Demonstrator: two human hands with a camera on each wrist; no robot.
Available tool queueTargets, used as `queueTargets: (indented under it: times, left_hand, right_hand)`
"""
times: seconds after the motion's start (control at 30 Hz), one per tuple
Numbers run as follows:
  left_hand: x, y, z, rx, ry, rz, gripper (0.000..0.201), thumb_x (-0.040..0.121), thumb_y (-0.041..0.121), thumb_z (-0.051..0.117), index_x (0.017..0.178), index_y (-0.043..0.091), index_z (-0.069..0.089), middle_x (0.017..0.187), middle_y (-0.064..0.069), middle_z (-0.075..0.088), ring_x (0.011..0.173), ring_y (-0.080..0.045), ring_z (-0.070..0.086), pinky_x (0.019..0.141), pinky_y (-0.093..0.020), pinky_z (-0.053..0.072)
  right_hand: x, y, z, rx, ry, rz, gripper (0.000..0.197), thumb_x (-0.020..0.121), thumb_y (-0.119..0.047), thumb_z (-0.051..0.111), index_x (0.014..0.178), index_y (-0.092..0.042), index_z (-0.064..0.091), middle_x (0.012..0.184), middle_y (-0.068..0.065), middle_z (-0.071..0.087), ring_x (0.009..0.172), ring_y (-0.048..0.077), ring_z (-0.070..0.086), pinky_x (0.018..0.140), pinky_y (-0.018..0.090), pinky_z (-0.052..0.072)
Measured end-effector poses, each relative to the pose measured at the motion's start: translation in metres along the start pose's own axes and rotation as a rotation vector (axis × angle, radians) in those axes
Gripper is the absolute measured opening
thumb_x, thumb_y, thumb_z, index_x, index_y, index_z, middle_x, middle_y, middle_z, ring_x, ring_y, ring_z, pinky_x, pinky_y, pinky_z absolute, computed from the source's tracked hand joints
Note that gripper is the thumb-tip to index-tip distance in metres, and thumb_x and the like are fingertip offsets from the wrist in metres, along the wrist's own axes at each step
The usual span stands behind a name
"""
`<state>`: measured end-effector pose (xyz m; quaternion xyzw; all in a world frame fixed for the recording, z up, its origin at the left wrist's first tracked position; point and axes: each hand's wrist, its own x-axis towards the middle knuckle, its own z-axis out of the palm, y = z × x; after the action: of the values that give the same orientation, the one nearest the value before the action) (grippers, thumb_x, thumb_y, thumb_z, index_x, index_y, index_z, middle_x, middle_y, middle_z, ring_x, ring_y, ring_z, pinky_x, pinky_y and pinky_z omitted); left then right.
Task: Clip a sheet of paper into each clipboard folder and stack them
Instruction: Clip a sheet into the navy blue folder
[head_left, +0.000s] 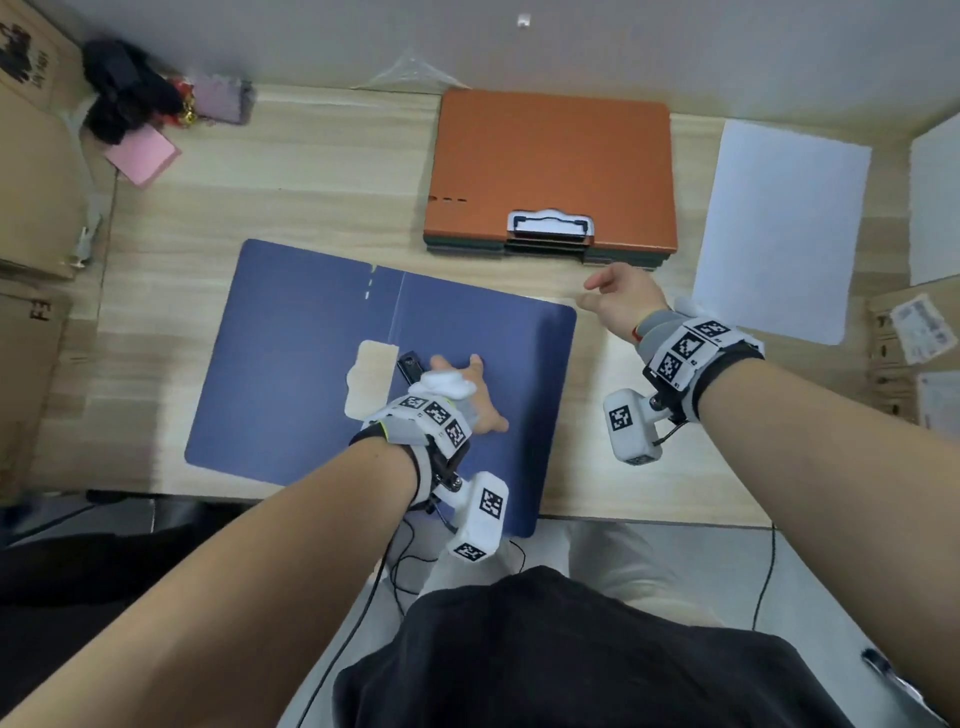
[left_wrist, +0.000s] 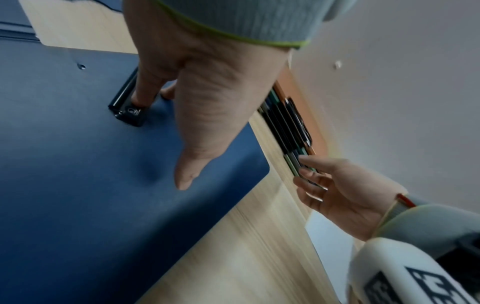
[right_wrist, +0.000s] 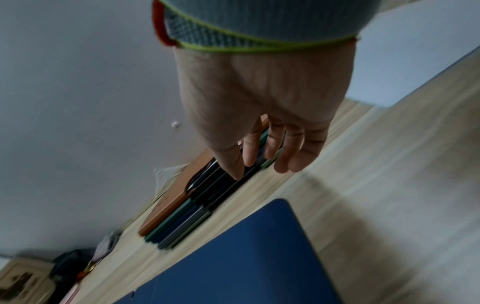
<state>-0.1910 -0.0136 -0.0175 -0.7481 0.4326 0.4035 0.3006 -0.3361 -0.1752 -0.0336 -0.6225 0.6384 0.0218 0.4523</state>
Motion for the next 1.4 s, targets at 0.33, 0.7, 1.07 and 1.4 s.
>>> queueTargets:
  times: [0.33, 0.7, 1.07, 1.4]
  left_hand:
    - [-0.005, 0.117, -0.023, 0.08, 0.069, 0.077, 0.098, 0.081, 0.07, 0.058, 0.157, 0.03, 0.012, 0.141, -0.014, 0.037, 0.12, -0.036, 0.049, 0.085, -0.041, 0.046]
    - [0.026, 0.202, -0.063, -0.351, 0.187, 0.319, 0.09, 0.075, 0.051, 0.078, 0.148, 0.02, 0.036, 0.146, -0.006, 0.042, 0.118, -0.029, 0.056, 0.098, -0.045, 0.05]
    - [0.025, 0.275, -0.066, -1.32, -0.233, 0.236, 0.094, 0.079, 0.024, 0.084, 0.151, 0.013, 0.025, 0.121, -0.007, 0.068, 0.092, -0.015, 0.071, 0.071, -0.028, 0.06]
    - [0.032, 0.265, -0.07, -0.827, 0.167, 0.354, 0.024, 0.083, 0.024, 0.073, 0.106, 0.02, 0.068, 0.093, 0.003, 0.069, 0.086, -0.023, 0.066, 0.084, -0.037, 0.056]
  right_hand:
    - [-0.015, 0.126, -0.098, 0.116, 0.136, 0.201, 0.012, 0.083, -0.023, 0.069, 0.093, -0.024, 0.061, 0.105, 0.001, 0.061, 0.098, 0.026, 0.063, 0.086, 0.034, 0.051]
    - [0.004, 0.177, -0.145, -0.26, -0.04, 0.226, 0.062, 0.09, -0.02, 0.054, 0.149, -0.016, 0.034, 0.156, 0.01, 0.021, 0.136, 0.034, 0.038, 0.106, 0.039, 0.038]
    - [-0.011, 0.203, -0.135, -0.399, -0.053, 0.144, 0.052, 0.085, -0.016, 0.051, 0.136, -0.024, 0.048, 0.148, 0.003, 0.032, 0.134, 0.028, 0.039, 0.099, 0.033, 0.037]
    - [-0.015, 0.196, -0.143, -0.435, -0.193, 0.11, 0.042, 0.085, -0.029, 0.059, 0.127, -0.027, 0.059, 0.126, 0.002, 0.062, 0.111, 0.026, 0.058, 0.091, 0.033, 0.048]
